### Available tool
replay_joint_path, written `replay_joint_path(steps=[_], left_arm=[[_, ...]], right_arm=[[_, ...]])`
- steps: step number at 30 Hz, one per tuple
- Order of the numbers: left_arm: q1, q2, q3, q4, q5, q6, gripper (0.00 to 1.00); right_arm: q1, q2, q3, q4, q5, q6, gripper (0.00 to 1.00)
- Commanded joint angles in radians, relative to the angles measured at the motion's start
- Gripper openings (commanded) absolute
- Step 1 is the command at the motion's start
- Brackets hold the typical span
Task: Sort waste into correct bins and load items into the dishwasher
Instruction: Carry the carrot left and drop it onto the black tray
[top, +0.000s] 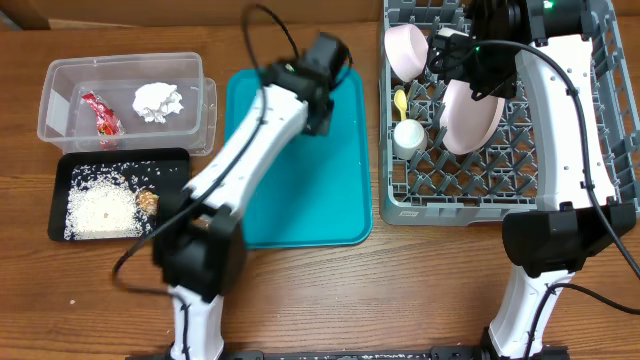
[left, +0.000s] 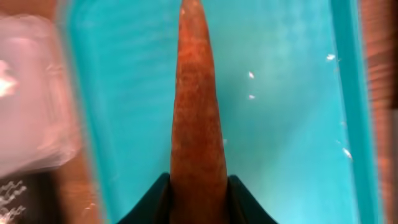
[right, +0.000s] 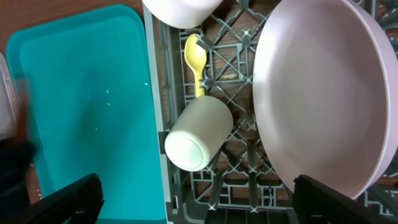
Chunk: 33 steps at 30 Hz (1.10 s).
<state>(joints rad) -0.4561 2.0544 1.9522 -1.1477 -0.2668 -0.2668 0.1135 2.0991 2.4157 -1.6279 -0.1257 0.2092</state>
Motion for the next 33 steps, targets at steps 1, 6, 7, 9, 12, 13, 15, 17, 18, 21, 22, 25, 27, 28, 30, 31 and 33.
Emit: replay_joint_path(steps=[1, 6, 7, 9, 12, 13, 15, 17, 18, 21, 22, 25, 27, 28, 30, 31, 33], left_arm=[[0.040, -0.129, 0.092, -0.108, -0.040, -0.097, 0.15], [0.110, -0.230, 0.107, -0.256, -0.066, -0.143, 0.14], [0.126, -0.244, 0.107, -0.281, -0.069, -0.148, 0.13], [0.160, -0.269, 0.107, -0.338, -0.077, -0.165, 0.11], [0.222, -0.293, 0.107, -0.433, -0.080, -0.169, 0.10], [0.247, -0.296, 0.107, -0.470, -0.086, -0.181, 0.10], [0.293, -0.296, 0.105, -0.526, -0.113, -0.208, 0.10], [0.348, -0.296, 0.080, -0.542, -0.130, -0.224, 0.11], [0.373, -0.297, 0.064, -0.542, -0.128, -0.224, 0.11], [0.450, -0.296, -0.010, -0.538, -0.163, -0.240, 0.12], [0.484, -0.296, -0.046, -0.534, -0.185, -0.258, 0.13], [0.582, -0.296, -0.157, -0.483, -0.168, -0.281, 0.13], [0.638, -0.296, -0.234, -0.415, -0.131, -0.280, 0.13], [0.663, -0.296, -0.276, -0.375, -0.126, -0.280, 0.13], [0.708, -0.296, -0.369, -0.273, -0.123, -0.281, 0.19], [0.726, -0.295, -0.415, -0.220, -0.115, -0.280, 0.23], [0.756, -0.293, -0.505, -0.113, -0.089, -0.280, 0.31]], right_arm=[[0.001, -0.025, 0.022, 0.009, 0.008, -0.003, 1.00], [0.003, -0.025, 0.022, 0.009, 0.008, -0.002, 1.00], [0.003, -0.025, 0.022, 0.010, 0.007, -0.002, 1.00], [0.003, -0.025, 0.022, 0.010, 0.003, 0.001, 1.00], [0.003, -0.025, 0.022, 0.010, -0.007, 0.001, 1.00], [0.003, -0.025, 0.022, 0.010, -0.008, 0.001, 1.00], [0.003, -0.025, 0.022, 0.010, -0.008, 0.001, 1.00], [0.003, -0.025, 0.022, 0.010, -0.008, 0.001, 1.00], [0.003, -0.025, 0.022, 0.010, -0.008, 0.001, 1.00], [0.003, -0.025, 0.022, 0.010, -0.007, 0.001, 1.00], [0.003, -0.025, 0.022, 0.010, -0.007, 0.001, 1.00], [0.003, -0.025, 0.020, 0.019, -0.008, 0.001, 1.00], [0.003, -0.025, 0.020, 0.025, -0.008, 0.001, 1.00], [0.003, -0.025, 0.020, 0.027, -0.007, 0.001, 1.00], [0.003, -0.025, 0.020, 0.029, -0.007, 0.001, 1.00], [0.003, -0.025, 0.020, 0.029, -0.007, 0.001, 1.00], [0.003, -0.025, 0.020, 0.029, -0.007, 0.000, 1.00]])
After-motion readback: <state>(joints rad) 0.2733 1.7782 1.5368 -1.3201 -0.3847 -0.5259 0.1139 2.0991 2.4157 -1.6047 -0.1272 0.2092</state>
